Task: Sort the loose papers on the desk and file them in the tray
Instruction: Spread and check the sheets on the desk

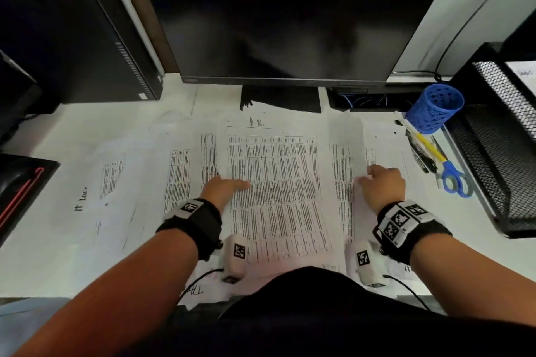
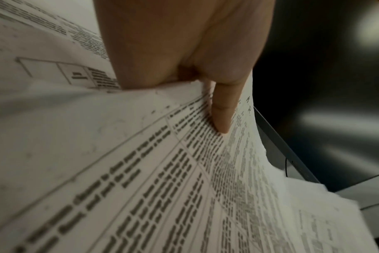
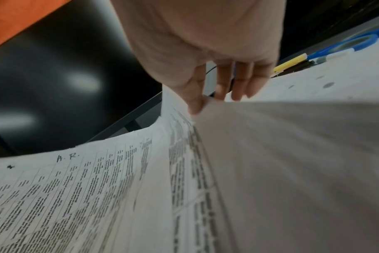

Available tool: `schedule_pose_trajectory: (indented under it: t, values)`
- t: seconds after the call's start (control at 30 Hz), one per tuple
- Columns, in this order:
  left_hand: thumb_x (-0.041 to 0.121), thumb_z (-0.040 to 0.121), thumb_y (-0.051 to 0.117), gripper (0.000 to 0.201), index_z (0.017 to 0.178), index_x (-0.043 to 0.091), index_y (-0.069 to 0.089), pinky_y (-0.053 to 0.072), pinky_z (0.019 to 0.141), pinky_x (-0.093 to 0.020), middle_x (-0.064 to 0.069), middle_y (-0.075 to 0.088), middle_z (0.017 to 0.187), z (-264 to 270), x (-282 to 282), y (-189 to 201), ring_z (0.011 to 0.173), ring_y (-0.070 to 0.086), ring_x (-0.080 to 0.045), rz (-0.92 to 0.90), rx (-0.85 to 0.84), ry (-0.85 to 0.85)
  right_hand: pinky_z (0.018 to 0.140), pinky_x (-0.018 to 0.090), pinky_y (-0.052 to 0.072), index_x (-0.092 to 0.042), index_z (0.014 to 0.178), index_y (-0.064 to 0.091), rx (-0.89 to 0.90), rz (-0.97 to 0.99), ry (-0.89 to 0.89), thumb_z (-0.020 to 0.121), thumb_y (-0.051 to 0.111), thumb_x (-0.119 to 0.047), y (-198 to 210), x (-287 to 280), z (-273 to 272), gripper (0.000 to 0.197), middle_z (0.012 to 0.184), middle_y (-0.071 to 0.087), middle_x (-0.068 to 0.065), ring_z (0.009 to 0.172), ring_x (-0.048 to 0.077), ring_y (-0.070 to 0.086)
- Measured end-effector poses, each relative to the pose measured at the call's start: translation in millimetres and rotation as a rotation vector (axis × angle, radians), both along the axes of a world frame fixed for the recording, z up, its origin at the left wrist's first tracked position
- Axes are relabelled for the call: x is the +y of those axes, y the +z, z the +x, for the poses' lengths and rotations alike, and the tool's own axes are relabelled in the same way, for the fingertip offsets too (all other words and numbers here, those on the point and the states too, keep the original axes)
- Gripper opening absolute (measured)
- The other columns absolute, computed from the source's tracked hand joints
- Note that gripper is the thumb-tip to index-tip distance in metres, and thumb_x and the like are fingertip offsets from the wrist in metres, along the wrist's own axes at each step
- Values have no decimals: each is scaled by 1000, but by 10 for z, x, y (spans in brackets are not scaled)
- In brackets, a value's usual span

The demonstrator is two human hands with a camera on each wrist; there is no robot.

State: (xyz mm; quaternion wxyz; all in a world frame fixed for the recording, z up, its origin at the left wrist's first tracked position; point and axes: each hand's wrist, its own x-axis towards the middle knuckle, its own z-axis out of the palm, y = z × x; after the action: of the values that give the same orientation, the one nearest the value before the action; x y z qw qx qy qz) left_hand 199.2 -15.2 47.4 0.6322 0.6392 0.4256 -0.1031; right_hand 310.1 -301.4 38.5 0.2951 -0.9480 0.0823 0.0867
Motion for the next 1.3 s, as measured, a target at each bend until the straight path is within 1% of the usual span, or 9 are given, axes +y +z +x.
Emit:
schedule_pose_trajectory:
  t: [0.1, 0.37, 0.53, 0.67, 0.8, 0.93, 1.13, 1.23, 1.3]
  values:
    - [25, 74, 79, 88, 144, 0, 32, 18, 114, -45, -15, 28, 153, 16, 13, 21, 141, 25, -31, -52, -11, 16, 63, 29, 32, -10, 68, 46, 4, 175, -23, 89, 56, -12, 42, -38, -15, 23, 68, 48, 8, 73, 26, 47]
    - [16, 79, 73, 80, 143, -4, 31, 8, 116, -44, -14, 20, 156, 23, -8, 86, 145, 13, -28, -116, -21, 24, 57, 33, 35, -11, 70, 48, 406, 652, -37, 93, 51, -13, -48, 161, -80, 24, 63, 43, 8, 57, 20, 41]
    - [20, 81, 74, 94, 149, -1, 12, 14, 116, -45, -15, 19, 156, 54, -136, 62, 144, 18, -31, -6, 8, 28, 93, 34, 47, -8, 106, 63, 340, 273, 297, 92, 53, -18, 25, 83, -56, 20, 106, 65, 5, 98, 24, 59]
    - [25, 83, 72, 91, 149, 0, 14, 20, 114, -44, -15, 24, 155, 83, -268, 107, 142, 23, -31, 69, 39, -38, 95, 33, 44, -21, 128, 50, 380, 164, 519, 96, 48, -33, 122, -15, -4, 34, 118, 60, -3, 109, 20, 57]
    - [35, 79, 74, 99, 149, 0, 12, 23, 113, -46, -17, 20, 156, 136, -379, 126, 142, 23, -33, 115, 98, -135, 90, 33, 44, -19, 117, 59, 393, 201, 458, 94, 39, -55, 84, -122, 50, 47, 108, 65, 1, 92, 18, 60]
    - [33, 84, 70, 91, 148, -1, 16, 30, 111, -45, -19, 24, 154, 206, -450, 147, 139, 28, -36, 263, 153, -129, 88, 35, 45, 1, 80, 69, 360, 137, 244, 97, 24, -54, 27, -277, 181, 74, 79, 68, 12, 82, 29, 63]
    - [27, 80, 75, 82, 144, 2, 30, 34, 107, -46, -17, 38, 147, 163, -486, 91, 135, 37, -35, 302, 136, -45, 82, 30, 49, -15, 92, 68, 309, 14, 251, 85, 61, -20, -49, -500, 308, 11, 89, 63, 5, 91, 26, 62]
    - [18, 79, 75, 77, 143, 13, 32, 36, 104, -42, 0, 48, 131, 90, -574, 51, 126, 44, -24, 327, -3, -5, 90, 39, 53, -16, 96, 62, 351, 128, 118, 77, 70, -27, -171, -538, 386, 24, 94, 63, 7, 88, 26, 63]
    - [17, 79, 75, 83, 146, 17, 25, 37, 98, -38, -2, 48, 130, 63, -633, 63, 122, 46, -25, 339, -63, 17, 86, 36, 52, -22, 77, 57, 410, 171, 117, 78, 70, -35, -205, -510, 412, 19, 86, 62, 6, 80, 25, 60]
